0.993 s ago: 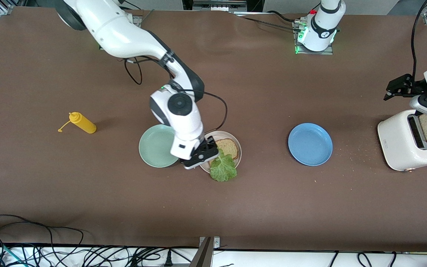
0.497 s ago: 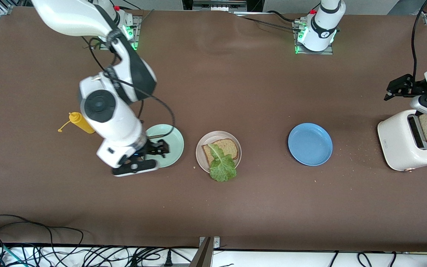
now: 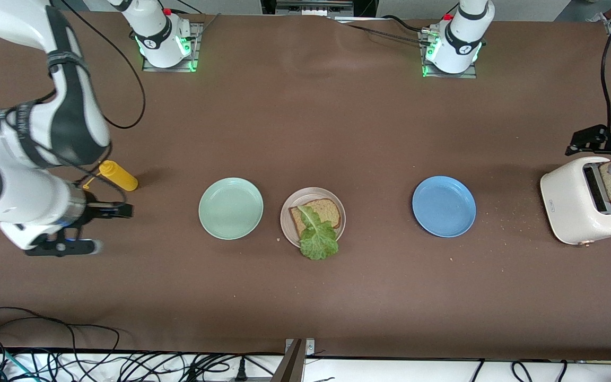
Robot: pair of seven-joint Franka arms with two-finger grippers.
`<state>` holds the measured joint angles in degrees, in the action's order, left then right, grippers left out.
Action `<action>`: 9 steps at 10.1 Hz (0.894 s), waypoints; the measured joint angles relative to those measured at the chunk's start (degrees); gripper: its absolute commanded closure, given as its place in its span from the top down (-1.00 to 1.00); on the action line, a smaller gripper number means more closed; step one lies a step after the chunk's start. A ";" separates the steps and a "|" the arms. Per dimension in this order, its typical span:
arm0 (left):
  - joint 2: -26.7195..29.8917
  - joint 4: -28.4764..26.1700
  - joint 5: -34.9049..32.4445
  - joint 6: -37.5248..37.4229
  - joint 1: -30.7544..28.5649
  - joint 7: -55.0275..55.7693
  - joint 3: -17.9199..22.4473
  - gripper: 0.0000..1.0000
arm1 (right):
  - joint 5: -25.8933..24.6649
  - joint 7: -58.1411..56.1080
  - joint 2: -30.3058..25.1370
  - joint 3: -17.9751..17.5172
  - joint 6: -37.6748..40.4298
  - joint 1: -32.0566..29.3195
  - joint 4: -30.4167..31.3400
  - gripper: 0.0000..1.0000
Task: Make sandwich on beige plate with both arms
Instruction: 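Move the right gripper back toward the yellow squeeze bottle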
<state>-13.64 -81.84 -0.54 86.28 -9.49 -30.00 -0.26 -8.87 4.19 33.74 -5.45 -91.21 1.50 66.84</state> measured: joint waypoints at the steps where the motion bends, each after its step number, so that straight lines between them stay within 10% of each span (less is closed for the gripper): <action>1: -0.48 0.39 0.00 0.49 -1.89 0.00 0.06 1.00 | 0.12 -4.84 -0.53 1.52 0.51 -0.96 0.29 1.00; 4: -3.08 0.72 0.00 3.15 -7.78 -0.09 0.13 1.00 | 2.27 -16.93 -3.07 3.54 1.44 -4.85 3.00 1.00; 9: -4.46 1.14 -0.01 6.08 -13.43 -2.25 0.23 1.00 | 20.12 -58.00 -4.54 4.36 1.53 -21.33 11.83 1.00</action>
<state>-18.11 -80.71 -0.55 92.36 -22.91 -32.25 -0.03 11.25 -53.81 29.20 -1.09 -89.69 -19.83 78.67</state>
